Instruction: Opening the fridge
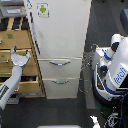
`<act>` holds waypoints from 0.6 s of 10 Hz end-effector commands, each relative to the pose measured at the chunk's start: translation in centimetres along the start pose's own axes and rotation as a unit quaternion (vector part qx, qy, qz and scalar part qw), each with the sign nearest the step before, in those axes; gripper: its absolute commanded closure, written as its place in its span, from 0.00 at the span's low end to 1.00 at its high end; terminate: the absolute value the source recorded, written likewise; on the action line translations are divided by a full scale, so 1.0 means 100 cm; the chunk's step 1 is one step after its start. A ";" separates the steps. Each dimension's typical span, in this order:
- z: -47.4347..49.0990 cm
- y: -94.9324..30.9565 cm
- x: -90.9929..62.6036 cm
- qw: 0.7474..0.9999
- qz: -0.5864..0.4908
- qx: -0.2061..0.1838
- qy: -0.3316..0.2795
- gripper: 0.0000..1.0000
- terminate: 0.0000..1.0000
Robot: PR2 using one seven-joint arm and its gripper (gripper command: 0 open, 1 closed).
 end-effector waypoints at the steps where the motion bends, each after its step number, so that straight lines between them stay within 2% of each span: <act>1: 0.034 -0.047 0.034 0.993 -0.029 -0.103 0.048 0.00 0.00; 2: 0.034 -0.051 0.039 0.986 -0.032 -0.151 0.069 0.00 0.00; 4: 0.036 -0.060 0.043 0.984 -0.042 -0.159 0.064 0.00 0.00; 6: 0.041 -0.072 0.047 0.977 -0.057 -0.198 0.060 0.00 0.00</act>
